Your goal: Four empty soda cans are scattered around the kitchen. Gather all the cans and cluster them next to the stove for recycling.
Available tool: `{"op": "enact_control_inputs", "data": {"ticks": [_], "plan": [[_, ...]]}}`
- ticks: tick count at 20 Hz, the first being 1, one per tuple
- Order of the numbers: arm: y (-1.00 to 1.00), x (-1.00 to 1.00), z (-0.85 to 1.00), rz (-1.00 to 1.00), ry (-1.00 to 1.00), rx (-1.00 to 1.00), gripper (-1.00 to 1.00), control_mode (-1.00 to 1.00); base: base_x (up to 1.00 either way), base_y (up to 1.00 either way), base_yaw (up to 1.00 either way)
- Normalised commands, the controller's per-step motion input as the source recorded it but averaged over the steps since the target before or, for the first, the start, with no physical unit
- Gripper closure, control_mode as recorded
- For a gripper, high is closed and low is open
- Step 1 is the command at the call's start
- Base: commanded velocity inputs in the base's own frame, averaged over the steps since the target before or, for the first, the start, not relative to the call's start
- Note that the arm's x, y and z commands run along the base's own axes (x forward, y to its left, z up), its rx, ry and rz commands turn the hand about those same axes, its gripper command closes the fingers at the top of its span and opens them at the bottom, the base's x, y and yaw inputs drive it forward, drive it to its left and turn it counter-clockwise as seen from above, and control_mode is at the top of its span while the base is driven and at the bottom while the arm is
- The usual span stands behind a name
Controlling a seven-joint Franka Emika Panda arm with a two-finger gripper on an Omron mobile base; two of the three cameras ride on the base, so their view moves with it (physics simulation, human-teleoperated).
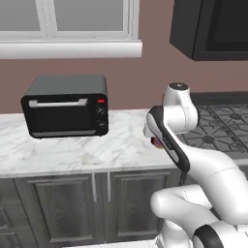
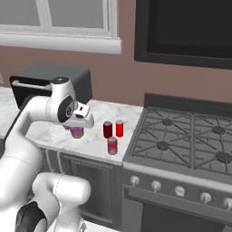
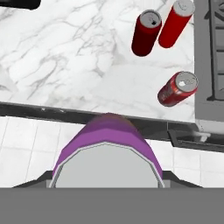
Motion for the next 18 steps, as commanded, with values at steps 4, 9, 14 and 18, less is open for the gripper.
{"op": "enact_control_inputs", "data": {"ticks": [4, 9, 14, 18], "plan": [[0.0, 0.0, 0.0, 0.0, 0.0, 0.0, 1.0, 1.0, 0.28, 0.44, -0.23], [0.0, 0.0, 0.0, 0.0, 0.0, 0.0, 1.0, 1.0, 0.18, 0.29, -0.23], [0.0, 0.0, 0.0, 0.0, 0.0, 0.0, 1.0, 1.0, 0.28, 0.24, -0.22], [0.0, 0.0, 0.0, 0.0, 0.0, 0.0, 1.0, 1.0, 0.4, 0.3, -0.2]]}}
